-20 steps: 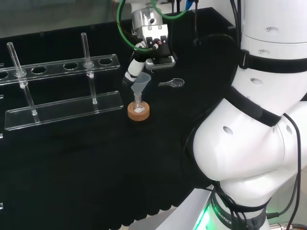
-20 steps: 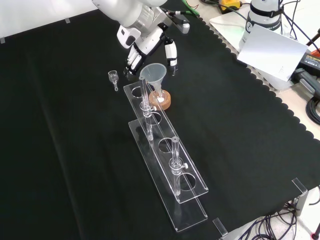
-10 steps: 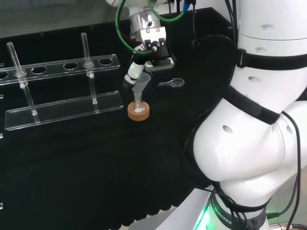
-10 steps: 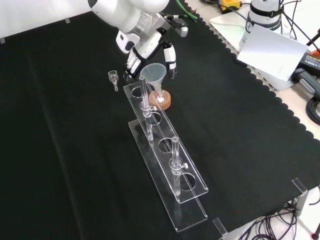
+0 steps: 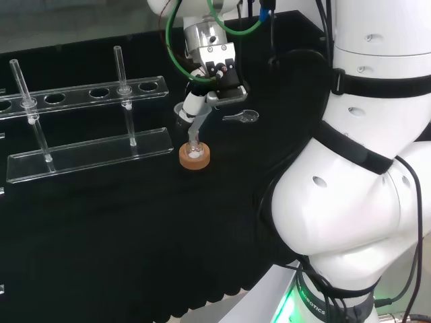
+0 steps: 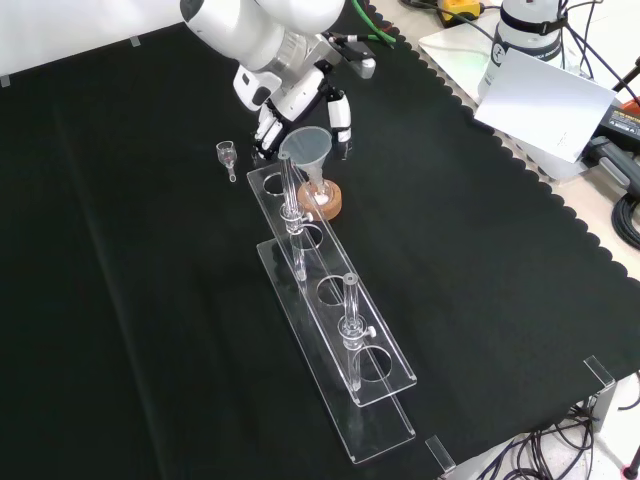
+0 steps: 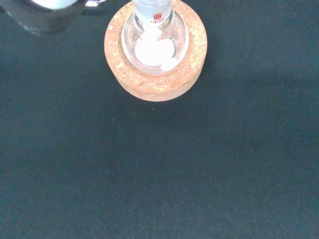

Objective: Remove the funnel from the round-bottom flask.

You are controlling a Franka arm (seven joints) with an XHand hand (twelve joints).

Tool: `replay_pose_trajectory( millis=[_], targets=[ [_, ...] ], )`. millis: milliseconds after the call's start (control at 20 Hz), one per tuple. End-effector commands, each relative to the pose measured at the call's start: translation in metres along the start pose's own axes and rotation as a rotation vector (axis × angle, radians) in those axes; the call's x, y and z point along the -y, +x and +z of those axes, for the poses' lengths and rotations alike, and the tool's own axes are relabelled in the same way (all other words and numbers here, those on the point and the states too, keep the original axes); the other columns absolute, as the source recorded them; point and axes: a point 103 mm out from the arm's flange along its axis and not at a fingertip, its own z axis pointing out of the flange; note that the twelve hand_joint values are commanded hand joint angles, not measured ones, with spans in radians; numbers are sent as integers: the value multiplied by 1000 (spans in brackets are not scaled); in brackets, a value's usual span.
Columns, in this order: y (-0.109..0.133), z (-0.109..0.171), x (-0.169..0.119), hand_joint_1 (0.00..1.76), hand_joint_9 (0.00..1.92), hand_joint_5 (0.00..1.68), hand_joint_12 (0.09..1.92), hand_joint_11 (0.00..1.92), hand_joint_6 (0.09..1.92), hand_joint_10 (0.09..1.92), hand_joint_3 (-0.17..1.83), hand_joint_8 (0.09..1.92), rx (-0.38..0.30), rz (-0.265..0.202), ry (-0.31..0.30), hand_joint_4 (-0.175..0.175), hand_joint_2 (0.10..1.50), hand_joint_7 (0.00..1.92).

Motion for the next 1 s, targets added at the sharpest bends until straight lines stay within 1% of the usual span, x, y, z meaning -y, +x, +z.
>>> replay_pose_trajectory(
  millis=[50, 100, 200, 300, 400, 600, 750, 950, 1000],
  targets=[
    [0, 3, -1, 411, 422, 183, 1397, 465, 87, 743, 67, 725, 15, 2, 0, -91, 779, 7],
    [0, 3, -1, 418, 439, 189, 1394, 471, 87, 735, 67, 739, 16, 3, -2, -92, 782, 16],
    [-2, 3, 1, 444, 502, 223, 1382, 487, 87, 694, 72, 758, 25, 9, -37, -95, 794, 64],
    [-2, 1, 4, 488, 606, 307, 1362, 513, 87, 634, 84, 749, 34, 16, -80, -93, 816, 197],
    [-2, -1, 6, 530, 707, 403, 1331, 557, 87, 581, 102, 734, 60, 21, -121, -89, 838, 313],
    [-3, -7, 13, 603, 871, 590, 1246, 685, 100, 490, 153, 687, 76, 22, -175, -75, 863, 503],
    [-3, -13, 18, 629, 937, 658, 1223, 725, 156, 434, 191, 652, 78, 23, -162, -67, 857, 581],
    [-5, -29, 32, 634, 953, 667, 1215, 711, 172, 421, 202, 644, 84, 32, -113, -66, 853, 594],
    [-6, -34, 38, 634, 954, 664, 1214, 706, 173, 420, 203, 643, 82, 35, -110, -67, 852, 592]
  ],
)
